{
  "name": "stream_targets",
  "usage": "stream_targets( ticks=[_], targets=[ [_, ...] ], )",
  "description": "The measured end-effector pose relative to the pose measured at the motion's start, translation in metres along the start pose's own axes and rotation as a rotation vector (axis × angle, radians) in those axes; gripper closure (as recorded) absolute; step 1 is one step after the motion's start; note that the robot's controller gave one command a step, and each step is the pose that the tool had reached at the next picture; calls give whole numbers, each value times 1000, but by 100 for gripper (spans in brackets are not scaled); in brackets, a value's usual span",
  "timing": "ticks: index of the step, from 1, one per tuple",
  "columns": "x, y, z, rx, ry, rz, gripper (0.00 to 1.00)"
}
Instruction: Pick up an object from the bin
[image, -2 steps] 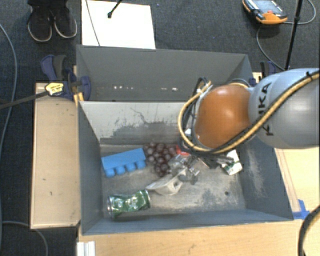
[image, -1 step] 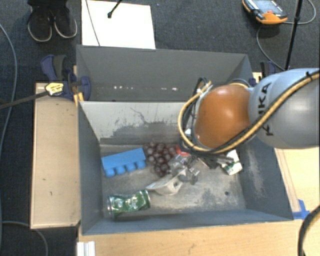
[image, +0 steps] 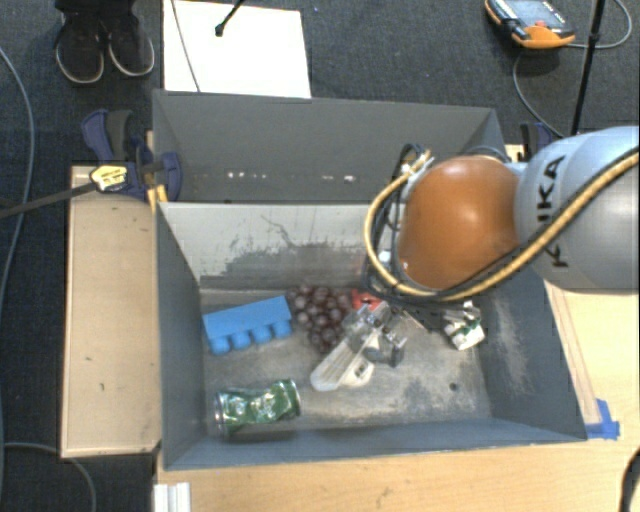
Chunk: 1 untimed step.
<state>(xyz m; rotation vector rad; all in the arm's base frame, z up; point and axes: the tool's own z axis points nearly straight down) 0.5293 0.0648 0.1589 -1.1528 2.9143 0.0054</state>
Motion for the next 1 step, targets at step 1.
stream_targets(
  ticks=[1],
  targets=[
    [4,2,-62,3,-5,0,100]
  ],
)
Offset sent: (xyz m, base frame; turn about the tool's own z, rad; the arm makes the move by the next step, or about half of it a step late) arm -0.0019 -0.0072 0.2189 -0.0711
